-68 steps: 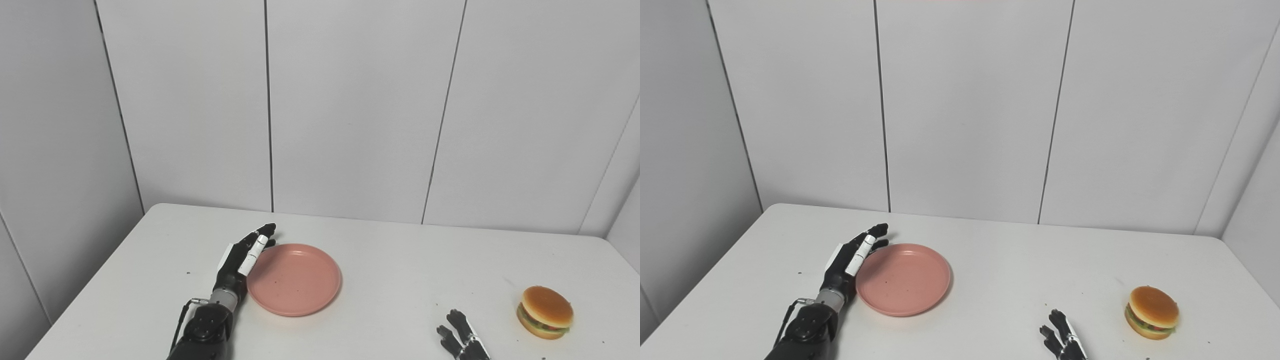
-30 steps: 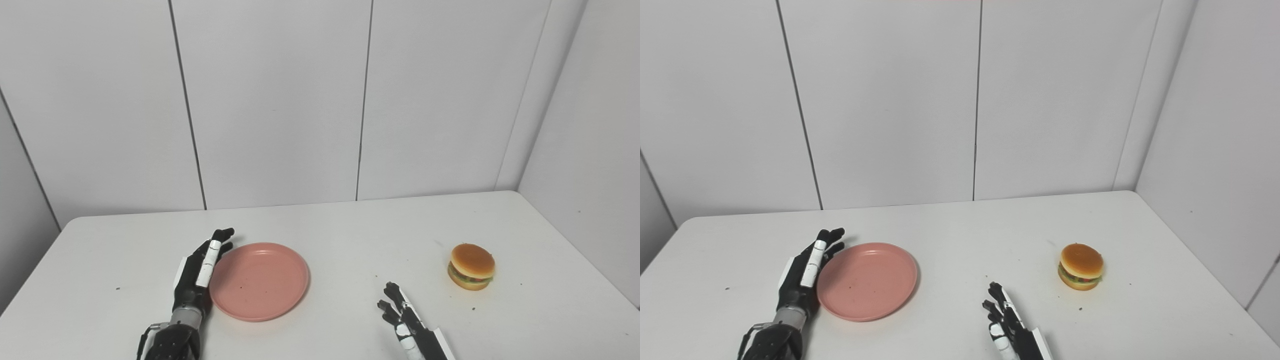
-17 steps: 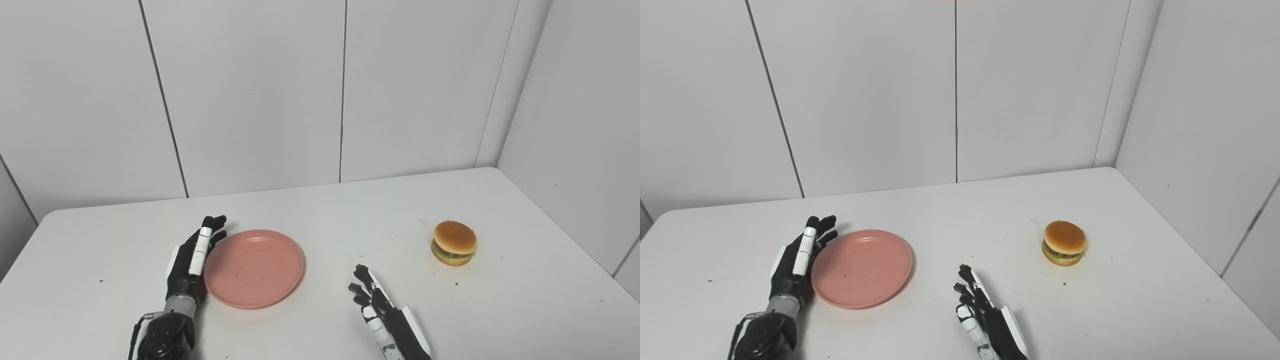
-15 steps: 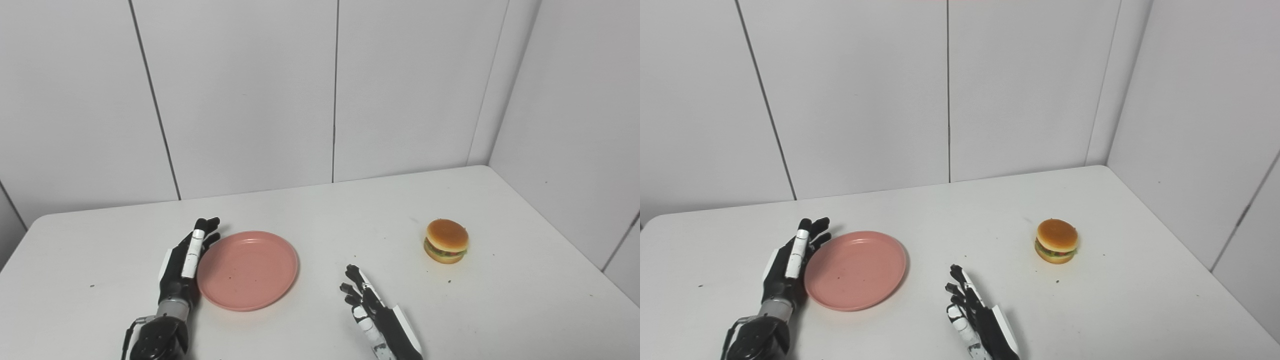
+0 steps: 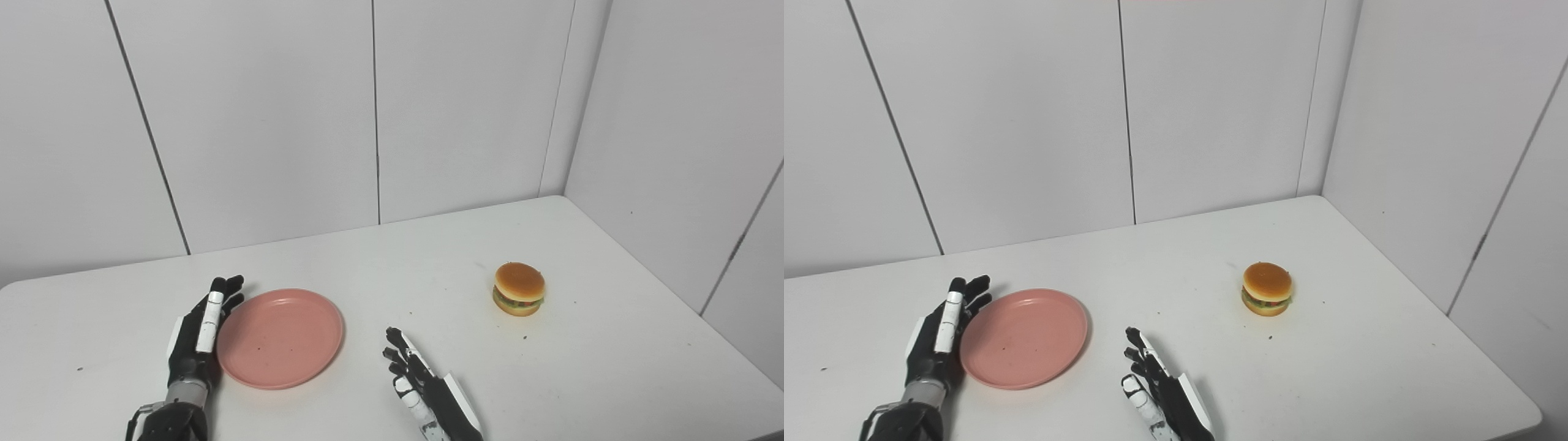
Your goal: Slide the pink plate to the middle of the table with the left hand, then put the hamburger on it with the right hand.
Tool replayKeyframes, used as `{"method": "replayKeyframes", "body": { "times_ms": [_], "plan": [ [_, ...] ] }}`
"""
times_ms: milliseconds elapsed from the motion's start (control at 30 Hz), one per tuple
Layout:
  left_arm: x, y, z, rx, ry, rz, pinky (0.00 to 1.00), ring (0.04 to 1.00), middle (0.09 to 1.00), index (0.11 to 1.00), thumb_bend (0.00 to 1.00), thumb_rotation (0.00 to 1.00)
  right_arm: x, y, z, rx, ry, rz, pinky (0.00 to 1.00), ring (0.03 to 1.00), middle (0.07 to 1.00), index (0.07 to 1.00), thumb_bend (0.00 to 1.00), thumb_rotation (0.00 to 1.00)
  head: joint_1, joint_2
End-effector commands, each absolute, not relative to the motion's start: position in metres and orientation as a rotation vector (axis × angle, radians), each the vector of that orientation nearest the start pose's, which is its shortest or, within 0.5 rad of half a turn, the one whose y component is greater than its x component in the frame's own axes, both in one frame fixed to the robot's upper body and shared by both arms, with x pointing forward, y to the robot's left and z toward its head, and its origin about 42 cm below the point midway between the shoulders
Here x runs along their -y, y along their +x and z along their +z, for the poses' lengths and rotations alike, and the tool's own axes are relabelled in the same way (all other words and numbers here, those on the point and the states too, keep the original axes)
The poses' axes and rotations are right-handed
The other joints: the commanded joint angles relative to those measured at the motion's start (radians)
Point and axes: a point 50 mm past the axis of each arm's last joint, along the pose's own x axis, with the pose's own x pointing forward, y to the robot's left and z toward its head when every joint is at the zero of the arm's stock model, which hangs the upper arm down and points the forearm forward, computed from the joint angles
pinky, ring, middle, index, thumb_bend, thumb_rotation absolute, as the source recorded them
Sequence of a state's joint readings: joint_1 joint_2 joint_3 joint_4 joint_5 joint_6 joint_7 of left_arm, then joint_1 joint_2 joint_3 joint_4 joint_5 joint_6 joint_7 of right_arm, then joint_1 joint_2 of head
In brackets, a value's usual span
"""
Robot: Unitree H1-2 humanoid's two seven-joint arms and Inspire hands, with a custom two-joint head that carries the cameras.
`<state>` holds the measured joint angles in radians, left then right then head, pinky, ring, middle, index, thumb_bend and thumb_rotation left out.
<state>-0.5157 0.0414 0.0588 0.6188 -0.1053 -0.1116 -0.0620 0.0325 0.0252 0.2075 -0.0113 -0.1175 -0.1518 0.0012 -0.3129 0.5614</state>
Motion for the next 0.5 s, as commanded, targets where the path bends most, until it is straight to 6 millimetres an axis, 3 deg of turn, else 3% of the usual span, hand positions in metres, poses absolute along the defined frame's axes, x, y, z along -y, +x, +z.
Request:
{"method": "replayKeyframes", "body": {
  "times_ms": [0, 100, 200, 367, 467],
  "plan": [
    [-0.184, 0.446, 0.129, 0.045, -0.055, -0.13, 1.0, 0.869, 0.861, 0.71, 0.81, 0.88, 0.129, 0.266, 0.094, 0.083, -0.048, 0.218, 0.92, 0.919, 0.968, 0.953, 0.77, 1.0, 0.004, 0.002],
    [-0.181, 0.443, 0.128, 0.038, -0.053, -0.129, 0.98, 0.859, 0.858, 0.707, 0.8, 0.87, 0.132, 0.266, 0.099, 0.141, -0.127, 0.196, 0.88, 0.905, 0.955, 0.945, 0.69, 1.0, 0.019, 0.007],
    [-0.179, 0.442, 0.129, 0.035, -0.054, -0.129, 0.98, 0.856, 0.854, 0.705, 0.8, 0.87, 0.138, 0.267, 0.108, 0.198, -0.204, 0.159, 0.9, 0.91, 0.937, 0.924, 0.66, 0.98, 0.027, 0.009],
    [-0.179, 0.442, 0.128, 0.021, -0.047, -0.132, 0.96, 0.854, 0.856, 0.711, 0.85, 0.87, 0.149, 0.271, 0.147, 0.328, -0.412, 0.037, 0.8, 0.849, 0.859, 0.852, 0.62, 0.85, 0.021, 0.01],
    [-0.177, 0.443, 0.127, 0.014, -0.047, -0.137, 0.95, 0.86, 0.867, 0.723, 0.84, 0.88, 0.155, 0.275, 0.168, 0.399, -0.526, -0.001, 0.74, 0.815, 0.839, 0.831, 0.63, 0.84, -0.003, 0.002]
  ]
}}
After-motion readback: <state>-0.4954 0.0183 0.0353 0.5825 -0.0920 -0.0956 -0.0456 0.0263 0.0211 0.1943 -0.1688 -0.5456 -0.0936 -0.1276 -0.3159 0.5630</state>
